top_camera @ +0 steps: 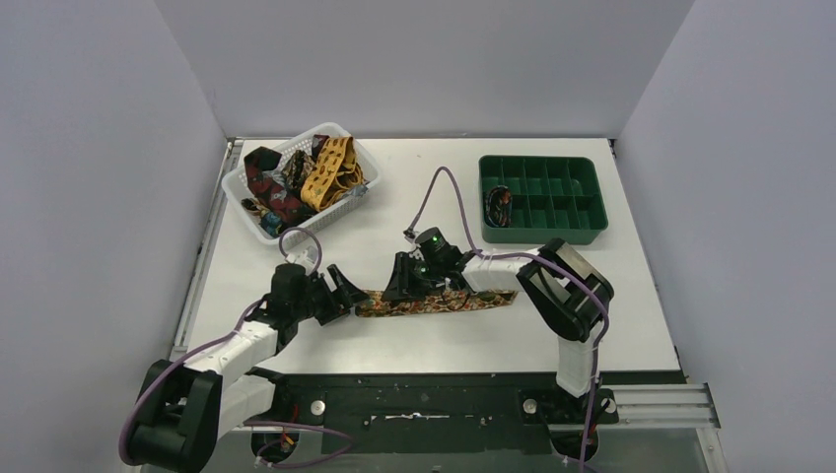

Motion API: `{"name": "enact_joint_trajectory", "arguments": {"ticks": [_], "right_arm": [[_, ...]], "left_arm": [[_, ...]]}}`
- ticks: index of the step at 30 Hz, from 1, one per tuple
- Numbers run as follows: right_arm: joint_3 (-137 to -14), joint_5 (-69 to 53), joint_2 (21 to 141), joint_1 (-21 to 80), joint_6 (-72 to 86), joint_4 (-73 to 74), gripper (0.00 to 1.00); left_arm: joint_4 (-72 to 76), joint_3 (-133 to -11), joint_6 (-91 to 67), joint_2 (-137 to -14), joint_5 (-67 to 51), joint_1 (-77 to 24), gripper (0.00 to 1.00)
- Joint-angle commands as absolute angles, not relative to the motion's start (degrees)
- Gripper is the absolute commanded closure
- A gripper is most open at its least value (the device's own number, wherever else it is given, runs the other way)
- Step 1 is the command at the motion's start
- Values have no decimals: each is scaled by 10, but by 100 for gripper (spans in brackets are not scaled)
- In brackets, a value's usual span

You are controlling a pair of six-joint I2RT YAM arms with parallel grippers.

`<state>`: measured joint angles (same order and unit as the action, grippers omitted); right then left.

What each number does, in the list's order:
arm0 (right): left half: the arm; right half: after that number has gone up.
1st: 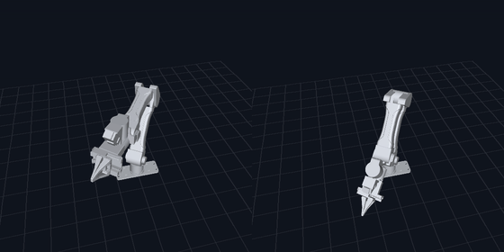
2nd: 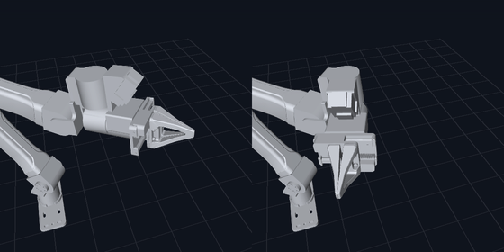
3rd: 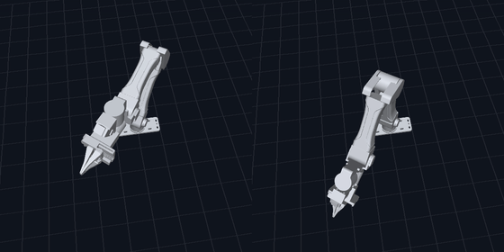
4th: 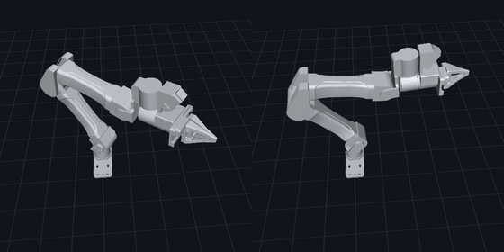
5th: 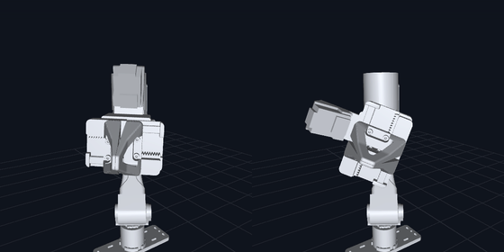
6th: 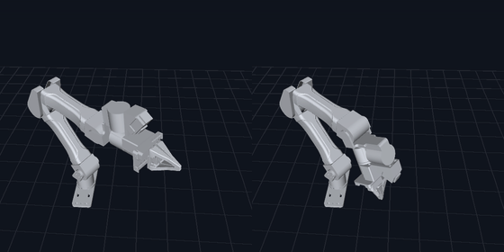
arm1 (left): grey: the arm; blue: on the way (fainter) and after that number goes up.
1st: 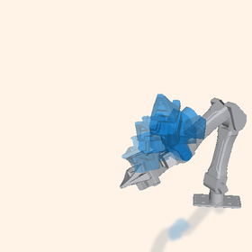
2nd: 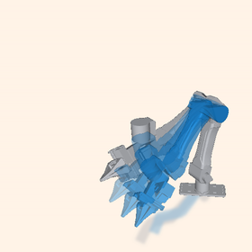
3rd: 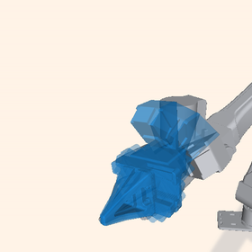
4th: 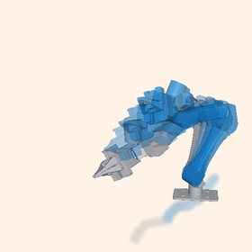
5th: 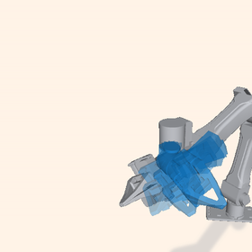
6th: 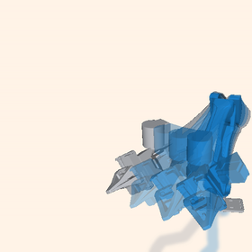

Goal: Roll the ties
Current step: Roll the tie at the center of the board.

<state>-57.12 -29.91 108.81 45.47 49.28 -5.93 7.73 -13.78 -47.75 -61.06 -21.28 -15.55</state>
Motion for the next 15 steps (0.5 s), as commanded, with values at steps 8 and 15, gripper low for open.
{"name": "enact_joint_trajectory", "arguments": {"ticks": [8,15], "right_arm": [[-560,-298,1100,449,495,-68,69],[-547,-303,1103,446,498,-81,70]], "left_arm": [[137,-123,-482,-644,-226,-152,29],[150,-117,-468,-689,-244,-152,33]]}}
